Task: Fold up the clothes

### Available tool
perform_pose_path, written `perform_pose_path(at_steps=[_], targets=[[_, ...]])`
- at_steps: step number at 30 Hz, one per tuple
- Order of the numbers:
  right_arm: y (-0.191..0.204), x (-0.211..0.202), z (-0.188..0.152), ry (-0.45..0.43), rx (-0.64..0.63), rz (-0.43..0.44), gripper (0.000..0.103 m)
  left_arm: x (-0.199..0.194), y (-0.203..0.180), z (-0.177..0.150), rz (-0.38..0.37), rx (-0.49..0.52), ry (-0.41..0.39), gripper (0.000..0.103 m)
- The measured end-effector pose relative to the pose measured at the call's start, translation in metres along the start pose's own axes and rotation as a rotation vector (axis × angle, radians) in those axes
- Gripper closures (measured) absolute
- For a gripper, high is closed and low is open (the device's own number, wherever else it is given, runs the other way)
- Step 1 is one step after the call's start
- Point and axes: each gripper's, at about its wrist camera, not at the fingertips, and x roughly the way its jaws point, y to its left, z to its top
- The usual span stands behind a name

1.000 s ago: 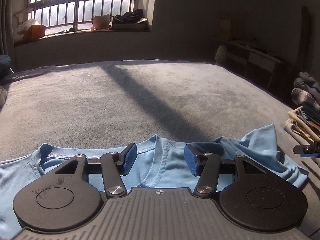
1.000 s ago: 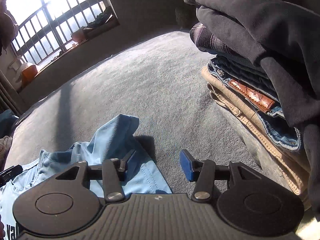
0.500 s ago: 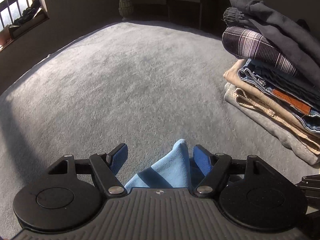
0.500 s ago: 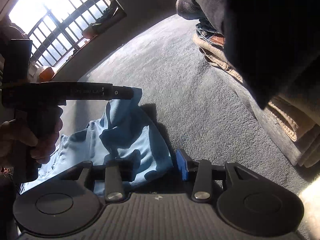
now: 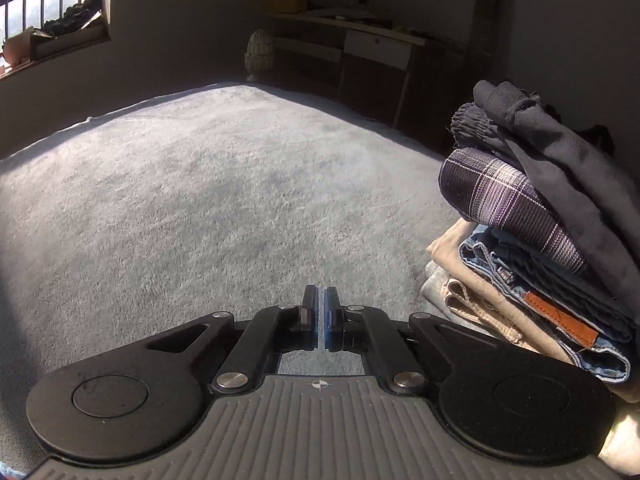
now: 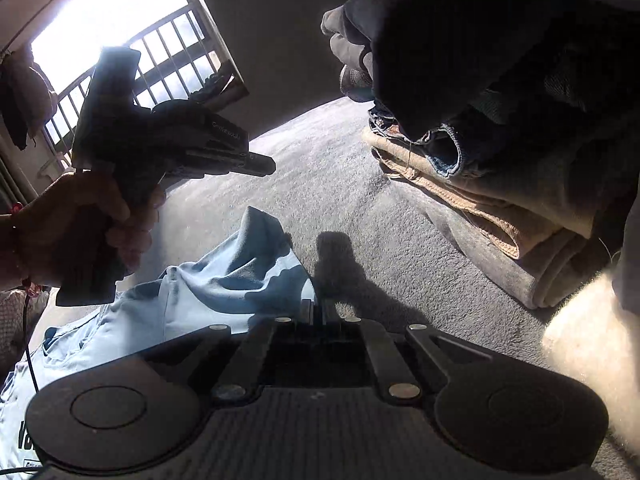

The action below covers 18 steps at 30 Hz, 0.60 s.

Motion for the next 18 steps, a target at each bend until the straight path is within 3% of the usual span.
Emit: perform_pose_path(at_steps=[3, 7, 10, 11, 14, 16, 18], targets=[[-0.009, 0.001, -0.011, -0.002, 0.033, -0.001, 0.099, 0.018, 0.002, -0.004, 0.002, -0.028, 0.088, 0.099], [-0.017, 0.001, -0.014, -0.016, 0.059, 0.027, 0.099, 0.018, 0.008, -0.001, -0.002, -0.047, 0.133, 0.059], [-0.019, 0.003, -0.015, -0.021, 0.070, 0.038, 0.099, 0.025, 0.012, 0.003, 0.001, -0.052, 0.222, 0.045], [-0.020, 0.003, -0.016, -0.023, 0.074, 0.041, 0.099, 0.030, 0.009, 0.003, 0.008, -0.031, 0.260, 0.044], [-0.022, 0.004, -0.017, -0.028, 0.082, 0.050, 0.099, 0.038, -0.005, -0.001, 0.032, 0.076, 0.322, 0.047], [-0.021, 0.003, -0.016, -0.030, 0.084, 0.054, 0.099, 0.036, -0.015, -0.004, 0.005, 0.144, 0.317, 0.076], [-0.021, 0.004, -0.016, -0.034, 0.082, 0.054, 0.099, 0.028, -0.022, -0.006, -0.046, 0.195, 0.294, 0.096]])
